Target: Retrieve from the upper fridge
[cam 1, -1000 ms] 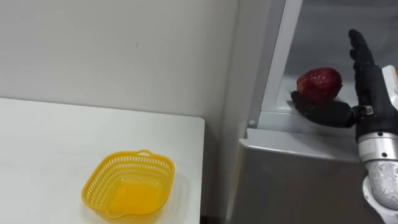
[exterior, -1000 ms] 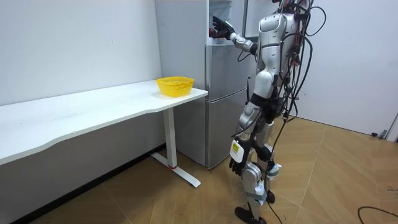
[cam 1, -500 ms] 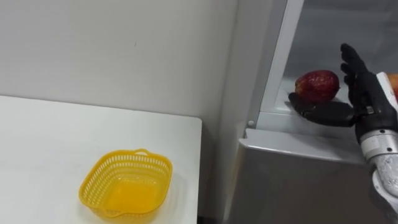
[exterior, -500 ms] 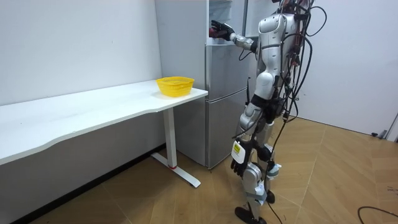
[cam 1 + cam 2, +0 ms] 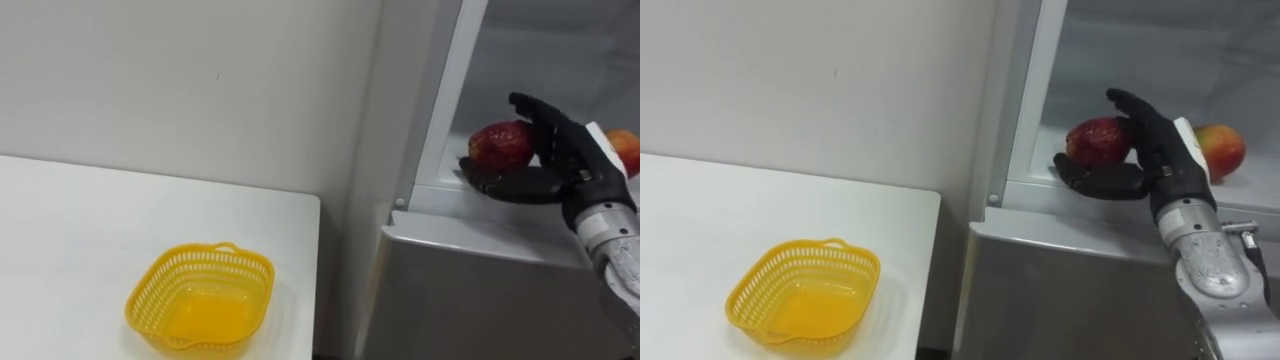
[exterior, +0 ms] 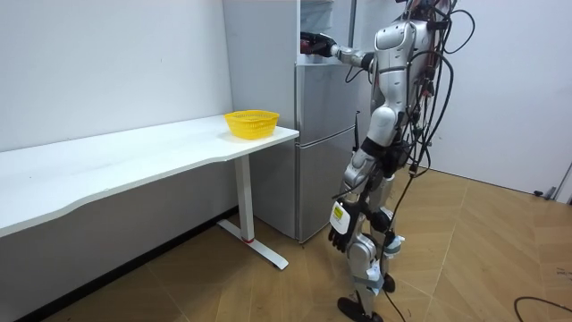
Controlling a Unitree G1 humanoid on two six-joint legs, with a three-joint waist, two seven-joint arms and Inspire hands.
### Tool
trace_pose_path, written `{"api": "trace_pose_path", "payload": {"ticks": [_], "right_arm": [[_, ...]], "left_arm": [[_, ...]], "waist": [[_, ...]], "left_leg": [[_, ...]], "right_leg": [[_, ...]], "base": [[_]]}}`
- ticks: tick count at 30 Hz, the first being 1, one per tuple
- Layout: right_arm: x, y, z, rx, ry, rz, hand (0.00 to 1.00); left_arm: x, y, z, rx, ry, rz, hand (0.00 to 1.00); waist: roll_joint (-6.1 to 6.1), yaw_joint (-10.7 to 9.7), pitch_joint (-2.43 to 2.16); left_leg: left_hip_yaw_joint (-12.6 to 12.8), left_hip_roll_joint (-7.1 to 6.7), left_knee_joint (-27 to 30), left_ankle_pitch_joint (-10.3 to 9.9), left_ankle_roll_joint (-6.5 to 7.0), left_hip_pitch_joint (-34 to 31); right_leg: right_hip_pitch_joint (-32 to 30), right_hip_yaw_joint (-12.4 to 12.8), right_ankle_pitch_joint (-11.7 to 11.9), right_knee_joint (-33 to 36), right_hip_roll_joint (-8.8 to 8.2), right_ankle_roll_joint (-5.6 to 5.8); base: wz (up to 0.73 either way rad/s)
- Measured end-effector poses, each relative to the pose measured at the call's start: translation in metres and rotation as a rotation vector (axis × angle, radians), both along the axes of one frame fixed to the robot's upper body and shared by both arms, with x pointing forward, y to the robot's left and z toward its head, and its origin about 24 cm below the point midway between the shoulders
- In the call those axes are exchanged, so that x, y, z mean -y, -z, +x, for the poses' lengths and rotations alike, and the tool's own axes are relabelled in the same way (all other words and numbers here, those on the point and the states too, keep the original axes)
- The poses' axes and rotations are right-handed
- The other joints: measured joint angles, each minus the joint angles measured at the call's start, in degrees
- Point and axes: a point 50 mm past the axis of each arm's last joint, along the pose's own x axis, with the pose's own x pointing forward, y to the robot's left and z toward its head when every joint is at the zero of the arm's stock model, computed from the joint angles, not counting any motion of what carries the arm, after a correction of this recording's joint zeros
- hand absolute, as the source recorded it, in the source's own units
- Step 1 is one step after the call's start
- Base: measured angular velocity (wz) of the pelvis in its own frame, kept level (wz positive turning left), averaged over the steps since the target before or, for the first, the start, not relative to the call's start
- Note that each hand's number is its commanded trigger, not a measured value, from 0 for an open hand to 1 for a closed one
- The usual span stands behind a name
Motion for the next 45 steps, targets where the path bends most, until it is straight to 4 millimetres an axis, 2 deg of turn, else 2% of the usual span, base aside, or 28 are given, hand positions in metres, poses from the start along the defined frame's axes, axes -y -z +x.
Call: {"api": "trace_pose_path", "payload": {"ticks": [3,14,18,25,29,33,39,45], "right_arm": [[0.000,0.000,0.000,-0.004,-0.012,-0.005,1.00],[0.000,-0.003,0.002,-0.003,-0.009,-0.002,1.00],[0.000,-0.005,0.003,0.003,-0.007,-0.001,1.00],[-0.001,-0.014,0.000,0.043,0.010,-0.007,1.00],[-0.013,-0.018,-0.010,0.090,-0.017,-0.047,1.00],[-0.021,-0.019,-0.021,0.136,-0.027,-0.050,1.00],[-0.034,-0.008,-0.050,0.189,-0.039,-0.016,1.00],[-0.050,0.005,-0.072,0.219,-0.059,0.032,1.00]], "left_arm": [[0.000,0.000,0.000,0.002,0.000,0.004,0.00],[-0.002,-0.001,0.002,0.006,0.001,0.006,0.00],[-0.002,-0.001,0.004,0.011,0.005,0.007,0.00],[-0.001,-0.001,0.013,0.023,0.011,-0.013,0.00],[0.000,0.000,0.006,0.002,0.003,-0.017,0.00],[-0.001,0.000,0.006,0.016,0.004,0.003,0.00],[0.000,0.000,0.005,0.038,0.008,0.017,0.00],[0.002,0.001,0.003,0.051,0.015,0.036,0.00]], "waist": [[-0.38,-0.3,-0.09],[-0.37,-0.3,0.35],[-0.34,-0.3,0.36],[-0.19,1.0,0.32],[0.85,1.2,0.24],[1.45,1.0,0.39],[2.87,0.4,-0.12],[3.96,-0.9,0.05]], "left_leg": [[0.0,0.00,0.0,0.0,0.00,0.1],[0.0,0.01,0.0,0.0,0.00,0.2],[0.1,0.05,-0.3,0.0,0.00,0.2],[0.2,0.08,-0.5,0.0,0.00,0.3],[0.2,0.03,-0.4,0.0,0.00,0.9],[0.2,0.06,-0.6,0.0,0.01,0.7],[0.9,0.07,-0.9,0.0,0.01,0.9],[1.8,0.06,-0.9,0.0,0.01,1.2]], "right_leg": [[0.0,0.0,0.0,0.0,0.00,0.00],[0.1,0.0,0.0,0.0,0.00,0.00],[0.0,0.2,0.0,0.0,0.08,0.00],[-0.1,0.3,0.0,-0.2,0.16,0.00],[0.1,1.3,0.0,-0.2,0.20,0.01],[0.1,1.2,0.0,-0.4,0.26,0.01],[0.1,1.2,0.0,-0.5,0.27,0.02],[0.1,1.8,0.0,-0.5,0.29,0.03]], "base": [[0.00],[0.00],[0.00],[0.00],[-0.06],[-0.02],[-0.04],[-0.03]]}}
